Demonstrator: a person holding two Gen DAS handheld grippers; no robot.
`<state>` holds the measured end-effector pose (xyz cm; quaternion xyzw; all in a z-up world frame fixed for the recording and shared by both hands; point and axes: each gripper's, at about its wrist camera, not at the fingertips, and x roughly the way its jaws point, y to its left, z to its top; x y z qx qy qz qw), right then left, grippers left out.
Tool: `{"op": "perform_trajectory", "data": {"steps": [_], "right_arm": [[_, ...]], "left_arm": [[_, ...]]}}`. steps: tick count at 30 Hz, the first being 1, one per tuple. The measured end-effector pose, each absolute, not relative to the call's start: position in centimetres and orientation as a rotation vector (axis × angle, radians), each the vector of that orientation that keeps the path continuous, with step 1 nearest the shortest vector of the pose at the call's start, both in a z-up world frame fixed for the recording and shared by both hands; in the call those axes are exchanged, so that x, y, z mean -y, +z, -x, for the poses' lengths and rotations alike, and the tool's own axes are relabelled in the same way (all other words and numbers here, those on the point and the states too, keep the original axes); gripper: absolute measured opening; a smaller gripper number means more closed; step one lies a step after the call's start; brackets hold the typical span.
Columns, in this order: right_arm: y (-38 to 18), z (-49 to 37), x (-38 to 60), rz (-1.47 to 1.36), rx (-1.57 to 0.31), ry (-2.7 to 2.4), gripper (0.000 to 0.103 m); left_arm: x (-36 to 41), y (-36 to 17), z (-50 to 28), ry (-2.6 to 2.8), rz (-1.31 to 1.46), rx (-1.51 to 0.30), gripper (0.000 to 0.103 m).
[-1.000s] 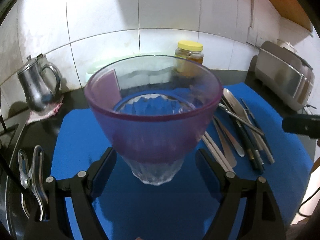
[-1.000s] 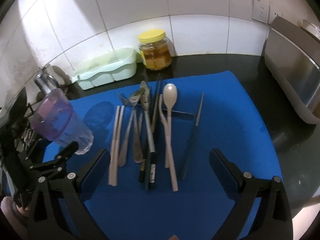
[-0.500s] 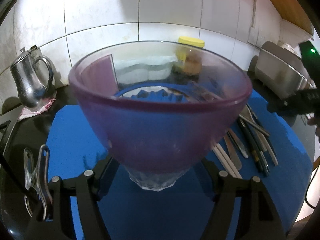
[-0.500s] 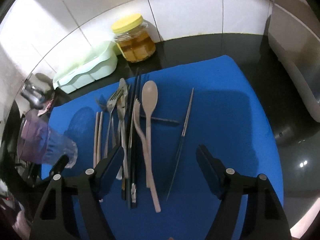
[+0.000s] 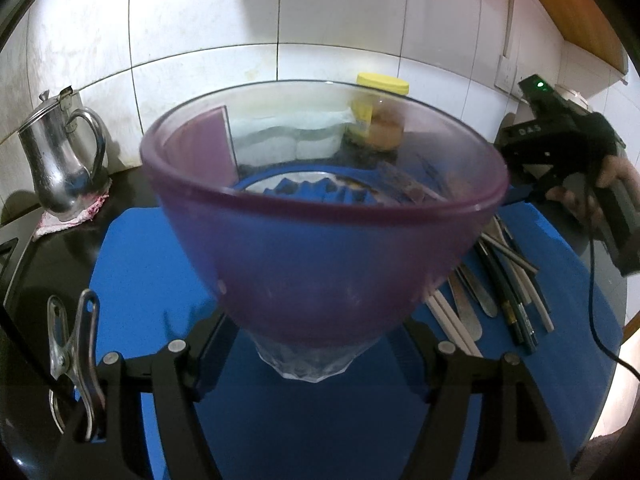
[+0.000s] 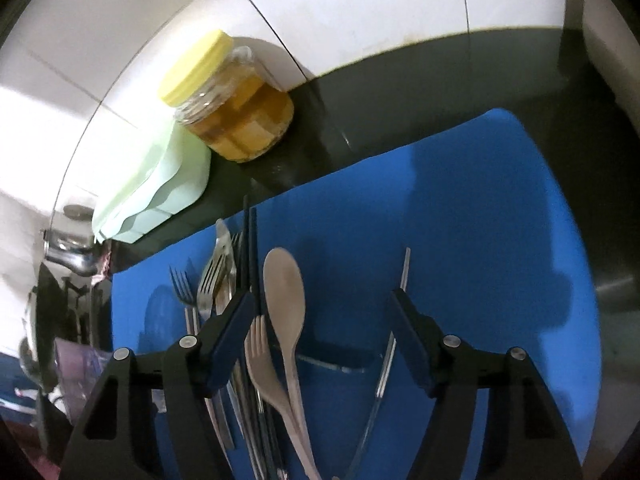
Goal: Organize utensils
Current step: 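Move the left tool toward the glass cup while the right tool reaches the white spoon, then grasp the white plastic spoon with the right tool and lift it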
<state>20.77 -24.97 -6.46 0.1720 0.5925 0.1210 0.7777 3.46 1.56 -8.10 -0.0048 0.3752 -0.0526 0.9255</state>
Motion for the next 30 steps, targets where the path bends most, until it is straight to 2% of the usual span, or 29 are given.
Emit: {"op": "perform_trajectory", "data": {"steps": [3,5,6,8,13,15,22,30], "right_arm": [[-7.2,-21.7,25.0,-0.384,-1.31,0.271,0.07],[-7.4,-22.1,25.0,-0.375,-1.31,0.28,0.065],[-7.4,-22.3,24.8,-0.376,-1.319,0.303,0.057],[-7.6,-22.5,24.7,-0.389,-1.339,0.333,0.054],[-7.8,-22.5,24.2,-0.386,-1.348,0.364,0.015],[-7.5,-22.1,24.3,-0.394,-1.335,0.375,0.006],[-4.2,-19.9,24.4,-0.344,-1.237,0.382,0.004],[0.9,-15.7,25.0,-0.292,-1.027,0.342,0.004]], "left_arm": [[-1.6,-8.1,-3.5,-0.108,0.01,-0.769,0.075],[-1.5,-8.1,-3.5,-0.106,0.007,-0.77,0.075],[-1.5,-8.1,-3.5,-0.105,0.005,-0.771,0.075],[-1.5,-8.2,-3.5,-0.104,0.003,-0.773,0.075],[-1.6,-8.2,-3.5,-0.103,0.002,-0.773,0.075],[-1.6,-8.2,-3.5,-0.103,0.0,-0.773,0.075],[-1.5,-8.3,-3.5,-0.101,-0.003,-0.775,0.075],[-1.5,-8.3,-3.5,-0.101,-0.003,-0.775,0.075]]}}
